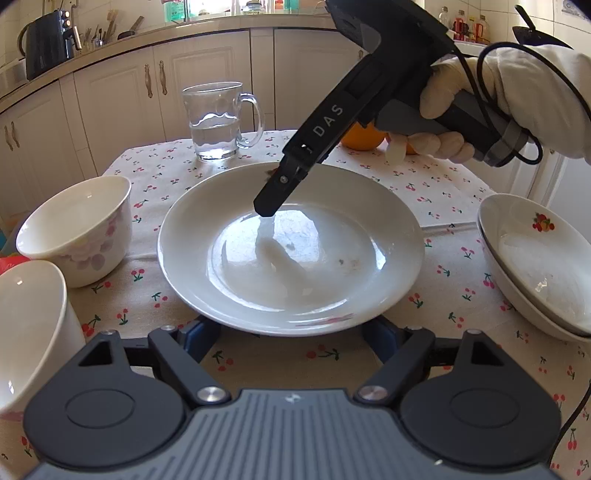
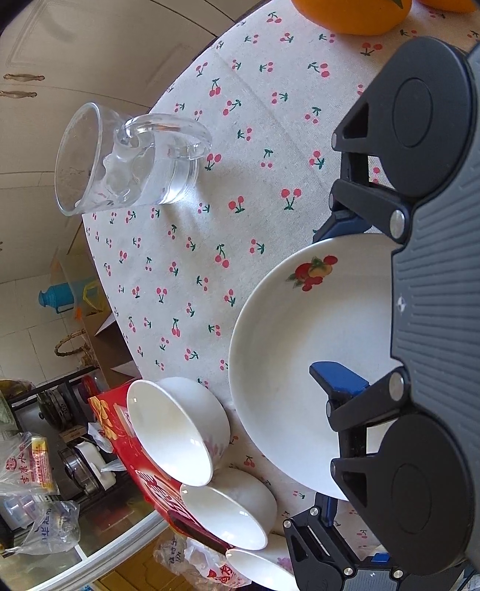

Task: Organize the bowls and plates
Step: 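Lift the gripped fruit-decal plate off the cloth with the right tool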

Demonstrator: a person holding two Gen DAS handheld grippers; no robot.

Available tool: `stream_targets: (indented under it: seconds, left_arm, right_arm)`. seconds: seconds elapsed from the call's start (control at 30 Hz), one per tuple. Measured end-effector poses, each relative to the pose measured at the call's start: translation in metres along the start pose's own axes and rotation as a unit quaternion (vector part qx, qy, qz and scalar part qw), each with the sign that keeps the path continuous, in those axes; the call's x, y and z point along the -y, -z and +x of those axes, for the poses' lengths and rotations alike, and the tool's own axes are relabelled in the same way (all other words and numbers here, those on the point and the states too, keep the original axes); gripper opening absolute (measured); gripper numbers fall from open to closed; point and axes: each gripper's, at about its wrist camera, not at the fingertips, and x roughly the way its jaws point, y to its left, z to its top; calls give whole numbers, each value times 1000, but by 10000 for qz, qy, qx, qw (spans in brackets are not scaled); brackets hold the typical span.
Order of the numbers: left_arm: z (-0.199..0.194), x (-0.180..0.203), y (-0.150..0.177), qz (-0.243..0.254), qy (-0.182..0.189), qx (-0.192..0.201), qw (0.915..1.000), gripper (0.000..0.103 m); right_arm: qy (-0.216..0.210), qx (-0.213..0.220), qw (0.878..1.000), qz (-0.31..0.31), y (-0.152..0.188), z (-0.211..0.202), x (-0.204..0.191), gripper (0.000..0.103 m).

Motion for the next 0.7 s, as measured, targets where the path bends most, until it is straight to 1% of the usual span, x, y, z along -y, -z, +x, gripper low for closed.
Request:
stream_targets:
  seconds: [0.4,0.7]
  left_arm:
    - [-8,-3,2,249,260,-147,9992,83]
    - [-30,3,12,497,388,-277,9976,83]
  right_arm:
    - [24,38,9995,299,17,-11,-7,74]
    - [-63,132,9989,452,34,-28,-28,74]
